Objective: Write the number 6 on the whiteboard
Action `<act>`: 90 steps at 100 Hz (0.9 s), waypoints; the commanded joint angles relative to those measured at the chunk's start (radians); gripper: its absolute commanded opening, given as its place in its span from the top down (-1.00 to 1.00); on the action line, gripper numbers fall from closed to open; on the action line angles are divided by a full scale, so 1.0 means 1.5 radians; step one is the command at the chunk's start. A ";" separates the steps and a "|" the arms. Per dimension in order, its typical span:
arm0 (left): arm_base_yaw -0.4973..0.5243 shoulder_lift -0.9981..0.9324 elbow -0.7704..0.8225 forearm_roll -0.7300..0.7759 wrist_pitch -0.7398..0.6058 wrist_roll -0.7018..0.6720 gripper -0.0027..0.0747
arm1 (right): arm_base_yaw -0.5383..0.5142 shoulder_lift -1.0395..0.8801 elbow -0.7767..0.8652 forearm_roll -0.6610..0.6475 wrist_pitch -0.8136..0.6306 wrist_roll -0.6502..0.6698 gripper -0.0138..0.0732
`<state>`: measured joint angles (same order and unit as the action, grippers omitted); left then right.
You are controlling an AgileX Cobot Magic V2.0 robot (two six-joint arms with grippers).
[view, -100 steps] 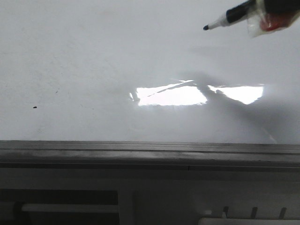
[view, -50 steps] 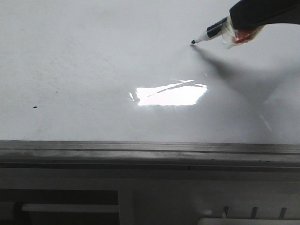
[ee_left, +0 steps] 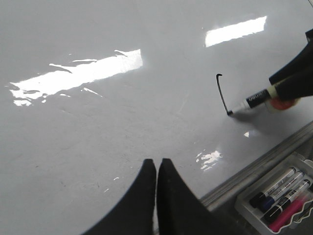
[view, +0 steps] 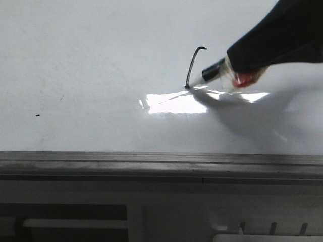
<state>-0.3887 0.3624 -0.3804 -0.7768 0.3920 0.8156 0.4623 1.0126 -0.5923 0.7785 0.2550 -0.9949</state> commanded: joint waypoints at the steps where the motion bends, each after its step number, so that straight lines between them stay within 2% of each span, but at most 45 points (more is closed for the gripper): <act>1: 0.003 0.004 -0.018 -0.022 -0.034 -0.007 0.98 | -0.003 0.003 -0.012 -0.018 0.028 -0.001 0.82; 26: 0.003 0.004 -0.018 -0.022 -0.034 -0.007 0.98 | -0.049 0.001 -0.012 -0.123 0.055 0.111 0.79; 42: 0.003 0.004 -0.018 -0.022 -0.034 -0.007 0.98 | -0.086 -0.008 -0.018 -0.123 0.040 0.115 0.79; 56: 0.003 0.004 -0.018 -0.022 -0.034 -0.007 0.98 | -0.086 -0.015 -0.038 -0.118 0.006 0.115 0.79; 75: 0.003 0.004 -0.018 -0.022 -0.034 -0.007 0.98 | -0.086 0.006 -0.067 -0.118 0.006 0.115 0.79; 90: 0.003 0.004 -0.018 -0.022 -0.034 -0.007 0.98 | -0.054 0.032 -0.068 -0.108 0.012 0.115 0.79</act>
<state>-0.3887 0.3624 -0.3804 -0.7768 0.3920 0.8156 0.3680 1.0312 -0.6704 0.6575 0.3706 -0.8196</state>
